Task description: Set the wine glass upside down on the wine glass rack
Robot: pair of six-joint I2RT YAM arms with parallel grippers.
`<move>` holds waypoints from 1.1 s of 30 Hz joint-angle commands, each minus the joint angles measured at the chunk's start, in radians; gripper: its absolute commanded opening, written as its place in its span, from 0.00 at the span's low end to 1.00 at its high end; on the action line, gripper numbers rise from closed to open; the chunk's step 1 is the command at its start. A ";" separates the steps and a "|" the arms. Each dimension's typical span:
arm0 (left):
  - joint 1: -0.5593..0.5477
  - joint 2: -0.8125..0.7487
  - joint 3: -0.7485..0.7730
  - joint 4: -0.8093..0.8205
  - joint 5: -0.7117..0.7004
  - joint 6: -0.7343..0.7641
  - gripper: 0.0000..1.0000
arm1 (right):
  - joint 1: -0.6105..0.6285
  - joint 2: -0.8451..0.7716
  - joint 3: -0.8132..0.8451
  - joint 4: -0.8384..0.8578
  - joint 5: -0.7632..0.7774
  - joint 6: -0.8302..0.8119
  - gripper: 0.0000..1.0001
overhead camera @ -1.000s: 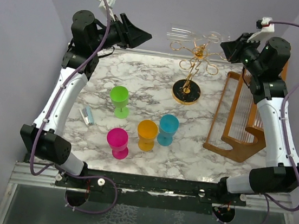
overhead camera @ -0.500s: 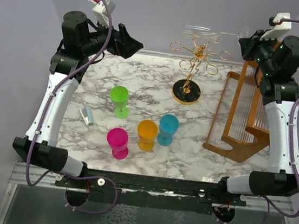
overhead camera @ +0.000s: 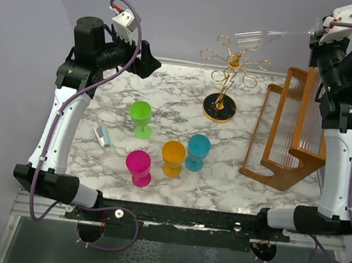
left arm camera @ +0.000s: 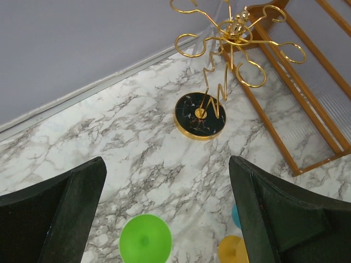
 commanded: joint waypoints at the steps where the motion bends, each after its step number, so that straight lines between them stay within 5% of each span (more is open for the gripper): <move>1: 0.008 -0.025 0.025 -0.024 -0.030 0.045 0.96 | -0.005 -0.008 0.032 -0.043 0.094 -0.222 0.01; 12: 0.016 0.005 0.022 -0.025 -0.029 0.043 0.95 | -0.004 0.008 0.061 -0.128 0.222 -0.557 0.01; 33: 0.019 0.075 0.055 -0.037 -0.025 0.041 0.94 | 0.013 0.014 -0.012 -0.377 0.206 -0.801 0.01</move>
